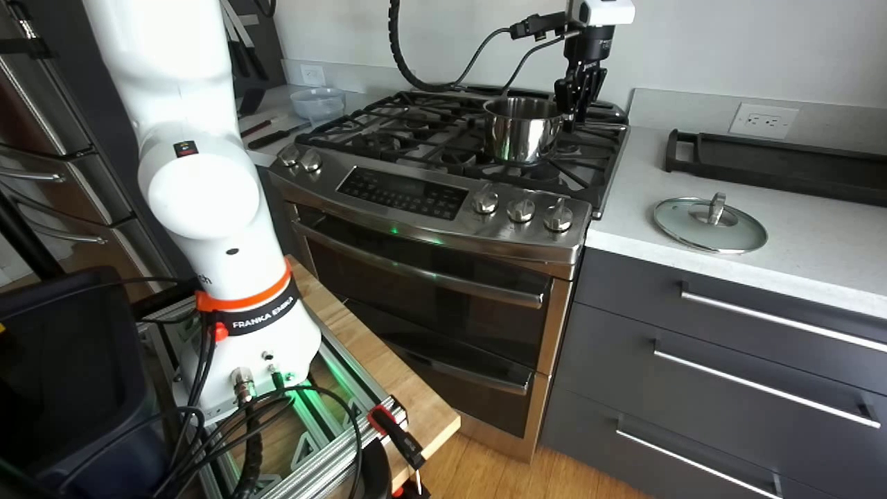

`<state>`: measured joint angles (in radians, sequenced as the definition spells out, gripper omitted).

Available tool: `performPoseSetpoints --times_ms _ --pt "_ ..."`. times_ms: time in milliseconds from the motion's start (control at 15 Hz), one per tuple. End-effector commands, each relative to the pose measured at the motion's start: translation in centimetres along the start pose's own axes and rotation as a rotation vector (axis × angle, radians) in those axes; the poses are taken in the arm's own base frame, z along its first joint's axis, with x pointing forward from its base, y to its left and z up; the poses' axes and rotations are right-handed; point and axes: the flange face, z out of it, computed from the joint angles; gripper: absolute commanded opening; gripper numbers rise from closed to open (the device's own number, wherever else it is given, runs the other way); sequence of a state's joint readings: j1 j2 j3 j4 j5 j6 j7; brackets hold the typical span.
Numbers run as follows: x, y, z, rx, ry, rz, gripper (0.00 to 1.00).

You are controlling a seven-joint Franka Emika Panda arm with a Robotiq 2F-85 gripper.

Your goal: Slide the silver pot to the left side of the job of the stove

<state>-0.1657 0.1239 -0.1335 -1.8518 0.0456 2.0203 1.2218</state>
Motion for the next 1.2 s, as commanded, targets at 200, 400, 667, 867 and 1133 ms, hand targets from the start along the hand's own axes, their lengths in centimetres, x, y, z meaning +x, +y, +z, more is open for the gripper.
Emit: performPoseSetpoints --times_ms 200,400,667,867,1133 --pt "-3.8 0.1 -0.2 -0.007 -0.003 -0.085 0.08" --pt "-5.4 0.2 -0.2 -0.013 -0.001 -0.120 0.08" --pt "-7.5 0.8 -0.8 -0.015 0.027 -0.172 0.08" --pt "-9.4 1.5 -0.7 -0.022 0.029 -0.216 0.08" --pt "-11.5 2.1 -0.6 -0.022 0.019 -0.254 0.08"
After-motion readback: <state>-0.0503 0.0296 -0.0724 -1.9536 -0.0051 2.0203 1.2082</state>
